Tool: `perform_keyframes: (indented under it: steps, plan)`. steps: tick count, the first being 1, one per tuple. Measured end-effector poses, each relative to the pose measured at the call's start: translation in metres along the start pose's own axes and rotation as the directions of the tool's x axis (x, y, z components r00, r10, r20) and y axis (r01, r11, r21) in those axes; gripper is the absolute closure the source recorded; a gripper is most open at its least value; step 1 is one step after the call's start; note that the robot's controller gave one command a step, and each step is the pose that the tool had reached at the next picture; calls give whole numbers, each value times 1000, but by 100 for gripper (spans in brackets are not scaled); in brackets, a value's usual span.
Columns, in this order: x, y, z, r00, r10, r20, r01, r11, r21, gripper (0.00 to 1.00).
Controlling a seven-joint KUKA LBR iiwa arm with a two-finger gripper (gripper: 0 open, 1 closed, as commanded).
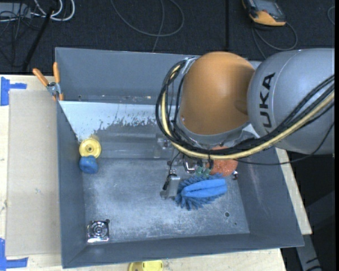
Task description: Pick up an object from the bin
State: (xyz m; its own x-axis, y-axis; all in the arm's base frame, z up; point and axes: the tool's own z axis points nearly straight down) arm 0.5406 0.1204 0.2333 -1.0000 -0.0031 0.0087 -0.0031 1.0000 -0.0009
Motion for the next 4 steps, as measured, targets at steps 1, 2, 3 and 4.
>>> perform_keyframes:
  steps: [1, 2, 3, 4]
  plan:
    - [-1, -1, -5, 1000, 3, 8, -3, 1000, -1, 0]
    - [28, -35, 33, 998, 62, 10, -62, 998, -2, 0]
    - [22, -56, 45, 1000, -6, 5, 6, 1000, -1, 0]
    - [36, -78, 68, 999, -33, 11, 33, 999, -1, 0]
